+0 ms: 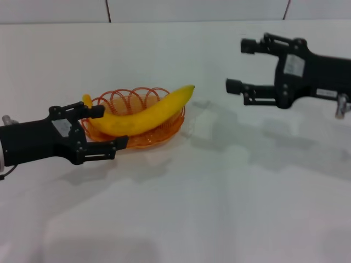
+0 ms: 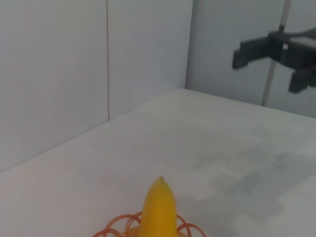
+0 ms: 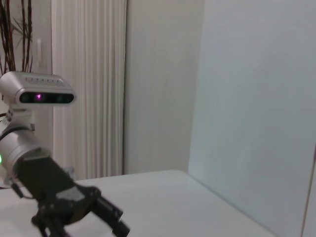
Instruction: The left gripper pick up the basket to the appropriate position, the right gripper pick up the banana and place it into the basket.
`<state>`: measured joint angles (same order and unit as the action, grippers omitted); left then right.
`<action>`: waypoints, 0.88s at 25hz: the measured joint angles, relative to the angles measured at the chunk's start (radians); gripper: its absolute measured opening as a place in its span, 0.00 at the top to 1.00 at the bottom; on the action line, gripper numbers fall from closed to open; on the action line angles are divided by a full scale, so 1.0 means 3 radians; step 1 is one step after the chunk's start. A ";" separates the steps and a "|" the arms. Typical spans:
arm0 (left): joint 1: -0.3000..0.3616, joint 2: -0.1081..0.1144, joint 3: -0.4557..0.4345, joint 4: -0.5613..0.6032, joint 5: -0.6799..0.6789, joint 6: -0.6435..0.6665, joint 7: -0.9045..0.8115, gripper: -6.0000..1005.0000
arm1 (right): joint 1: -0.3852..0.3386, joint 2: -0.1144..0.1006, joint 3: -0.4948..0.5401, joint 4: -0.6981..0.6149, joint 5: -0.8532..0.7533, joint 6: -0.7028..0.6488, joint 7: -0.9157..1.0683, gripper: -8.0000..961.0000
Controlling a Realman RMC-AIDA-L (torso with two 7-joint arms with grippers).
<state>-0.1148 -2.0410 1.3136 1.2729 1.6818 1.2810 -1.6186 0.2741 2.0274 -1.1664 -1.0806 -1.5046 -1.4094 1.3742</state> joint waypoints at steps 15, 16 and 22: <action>0.0035 0.0003 -0.0078 0.0023 -0.0002 0.0024 0.0007 0.10 | 0.0422 -0.0016 0.0231 0.0657 -0.1022 0.0118 0.0145 0.10; 0.0035 0.0003 -0.0078 0.0023 -0.0002 0.0024 0.0010 0.10 | 0.0424 -0.0015 0.0227 0.0657 -0.1032 0.0116 0.0145 0.10; 0.0035 0.0003 -0.0078 0.0025 -0.0002 0.0025 0.0019 0.10 | 0.0447 -0.0014 0.0224 0.0661 -0.1066 0.0084 0.0145 0.10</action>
<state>-0.1042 -2.0401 1.2901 1.2804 1.6811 1.2886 -1.6128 0.4081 2.0232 -1.0993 -0.8822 -1.8243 -1.3840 1.4177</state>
